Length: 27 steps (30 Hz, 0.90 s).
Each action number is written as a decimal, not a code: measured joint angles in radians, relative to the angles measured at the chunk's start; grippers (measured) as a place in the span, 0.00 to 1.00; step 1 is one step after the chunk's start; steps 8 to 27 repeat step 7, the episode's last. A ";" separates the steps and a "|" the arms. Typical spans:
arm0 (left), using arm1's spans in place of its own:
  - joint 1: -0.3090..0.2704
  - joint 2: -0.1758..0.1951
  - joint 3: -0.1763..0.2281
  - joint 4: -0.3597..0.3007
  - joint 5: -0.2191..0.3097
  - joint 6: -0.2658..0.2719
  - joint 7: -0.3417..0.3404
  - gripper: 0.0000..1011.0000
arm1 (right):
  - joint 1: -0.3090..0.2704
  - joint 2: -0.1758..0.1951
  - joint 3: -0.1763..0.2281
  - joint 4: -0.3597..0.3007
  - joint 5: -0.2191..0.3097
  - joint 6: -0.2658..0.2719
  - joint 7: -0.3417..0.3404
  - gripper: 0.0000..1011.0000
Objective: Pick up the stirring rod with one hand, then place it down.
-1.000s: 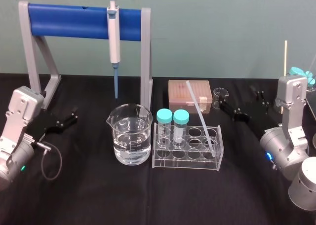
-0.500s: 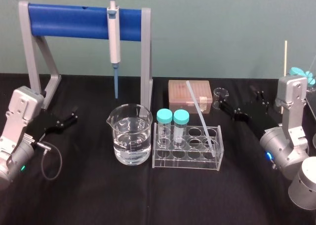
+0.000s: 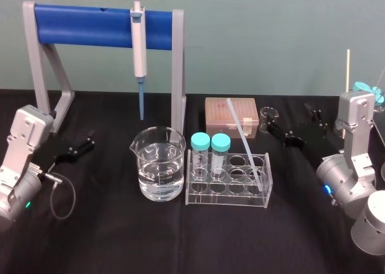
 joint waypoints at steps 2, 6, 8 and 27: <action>0.000 0.000 0.000 0.000 0.000 0.000 0.000 0.99 | 0.000 0.000 0.000 0.000 0.000 0.000 0.000 0.99; 0.000 0.000 0.000 0.000 0.000 0.000 0.000 0.99 | 0.001 0.000 0.000 0.000 0.001 -0.001 0.001 0.99; 0.000 0.000 0.000 0.000 0.000 0.000 0.000 0.99 | 0.001 0.000 0.000 0.000 0.001 -0.001 0.001 0.99; 0.000 0.000 0.000 0.000 0.000 0.000 0.000 0.99 | 0.001 0.000 0.000 0.000 0.001 -0.001 0.001 0.99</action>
